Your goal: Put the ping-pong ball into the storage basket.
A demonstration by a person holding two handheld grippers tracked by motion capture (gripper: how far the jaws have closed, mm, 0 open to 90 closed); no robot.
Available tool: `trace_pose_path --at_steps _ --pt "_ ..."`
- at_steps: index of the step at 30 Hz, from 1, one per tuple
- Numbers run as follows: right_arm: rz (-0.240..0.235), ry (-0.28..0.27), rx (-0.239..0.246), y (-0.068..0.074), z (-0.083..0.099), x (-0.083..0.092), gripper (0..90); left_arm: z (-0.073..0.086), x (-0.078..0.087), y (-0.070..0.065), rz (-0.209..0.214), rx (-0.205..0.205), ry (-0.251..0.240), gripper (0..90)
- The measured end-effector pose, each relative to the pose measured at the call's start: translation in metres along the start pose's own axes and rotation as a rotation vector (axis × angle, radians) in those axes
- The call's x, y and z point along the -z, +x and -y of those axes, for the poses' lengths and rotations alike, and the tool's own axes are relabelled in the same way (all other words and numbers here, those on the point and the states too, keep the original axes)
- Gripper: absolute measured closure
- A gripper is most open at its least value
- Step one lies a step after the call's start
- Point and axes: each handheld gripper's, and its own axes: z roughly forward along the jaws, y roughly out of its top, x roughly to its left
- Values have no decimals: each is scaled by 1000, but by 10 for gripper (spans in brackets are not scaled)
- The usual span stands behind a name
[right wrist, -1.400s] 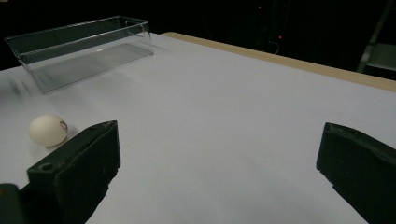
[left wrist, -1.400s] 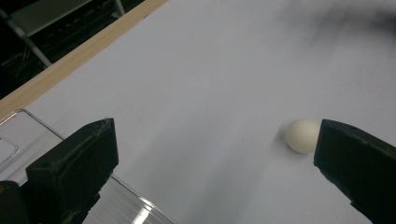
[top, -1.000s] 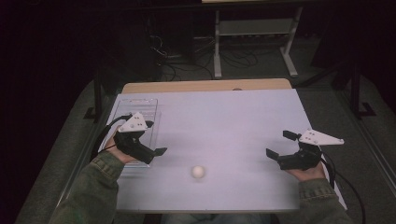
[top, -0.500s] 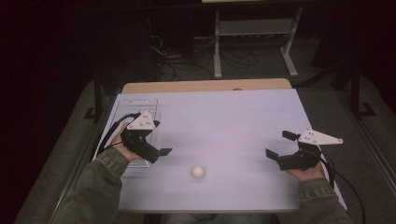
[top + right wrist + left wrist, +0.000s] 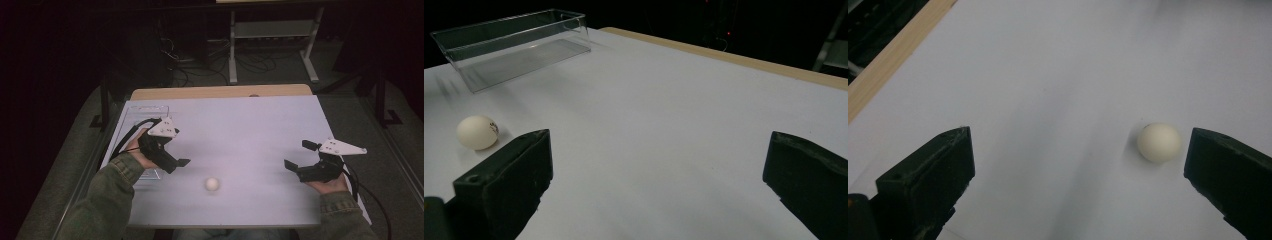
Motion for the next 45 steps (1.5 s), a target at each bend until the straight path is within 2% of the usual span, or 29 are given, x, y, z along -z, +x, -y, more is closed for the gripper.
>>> trace_pose_path --at_steps 5,18,45 --pt "1 0 0 0 0 0 0 -8 -7 -3 24 -31 23 0" --pt "-2 -1 0 0 0 0 0 -21 -19 -6 63 -78 77 0" --pt "-1 11 3 0 0 0 0 -26 -40 -11 142 -117 166 0"
